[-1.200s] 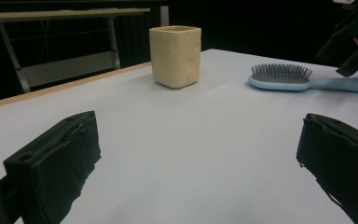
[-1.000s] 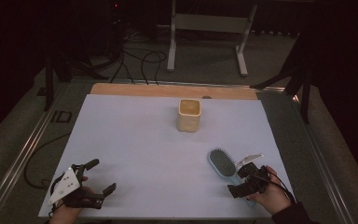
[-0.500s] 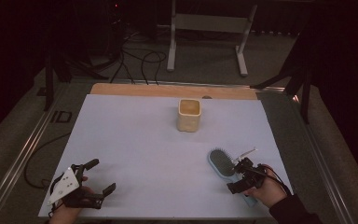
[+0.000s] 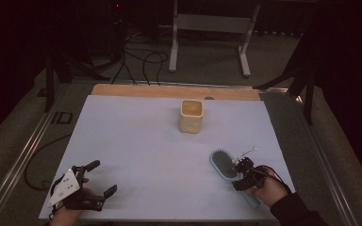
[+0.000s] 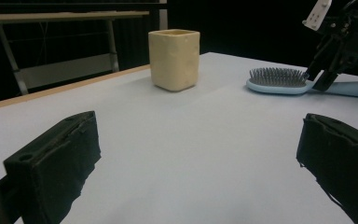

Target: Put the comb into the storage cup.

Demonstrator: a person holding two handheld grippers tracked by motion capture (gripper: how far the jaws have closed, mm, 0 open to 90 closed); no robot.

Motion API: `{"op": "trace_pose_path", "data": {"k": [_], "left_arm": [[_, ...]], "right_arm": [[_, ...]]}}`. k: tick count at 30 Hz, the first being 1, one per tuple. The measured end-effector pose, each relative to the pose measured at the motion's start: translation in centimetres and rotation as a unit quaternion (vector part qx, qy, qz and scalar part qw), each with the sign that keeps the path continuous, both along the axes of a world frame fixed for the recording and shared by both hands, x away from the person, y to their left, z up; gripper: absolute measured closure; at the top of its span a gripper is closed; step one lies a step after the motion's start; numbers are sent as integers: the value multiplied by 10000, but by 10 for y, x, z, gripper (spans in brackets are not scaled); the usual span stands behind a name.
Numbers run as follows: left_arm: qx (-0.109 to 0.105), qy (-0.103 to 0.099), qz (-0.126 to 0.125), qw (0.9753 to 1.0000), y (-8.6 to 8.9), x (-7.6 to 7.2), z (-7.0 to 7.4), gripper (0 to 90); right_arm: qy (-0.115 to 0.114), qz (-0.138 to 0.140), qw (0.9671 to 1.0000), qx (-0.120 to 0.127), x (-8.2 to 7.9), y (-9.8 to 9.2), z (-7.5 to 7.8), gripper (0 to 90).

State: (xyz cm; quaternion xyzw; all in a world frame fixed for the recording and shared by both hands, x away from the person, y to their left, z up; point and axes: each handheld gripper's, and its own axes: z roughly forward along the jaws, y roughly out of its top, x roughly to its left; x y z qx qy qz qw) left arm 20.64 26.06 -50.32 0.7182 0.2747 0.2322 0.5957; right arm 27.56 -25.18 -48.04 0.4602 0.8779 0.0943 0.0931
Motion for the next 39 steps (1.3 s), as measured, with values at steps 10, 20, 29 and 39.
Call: {"op": "trace_pose_path", "data": {"k": [10, 20, 29, 39], "left_arm": [[9, 14, -1, 10000, 0, 0, 0, 0], [27, 19, -6, 10000, 0, 0, 0, 0], [30, 30, -7, 10000, 0, 0, -1, 0], [37, 36, -3, 10000, -1, 1, -1, 0]], "right_arm": [[139, 8, 9999, 4, 4, 1, -6, 565], [498, 23, 9988, 20, 9, 5, -8, 687], [303, -9, 9995, -34, 3, 7, -9, 703], [217, -50, 9995, 215, 0, 2, -8, 707]]}}
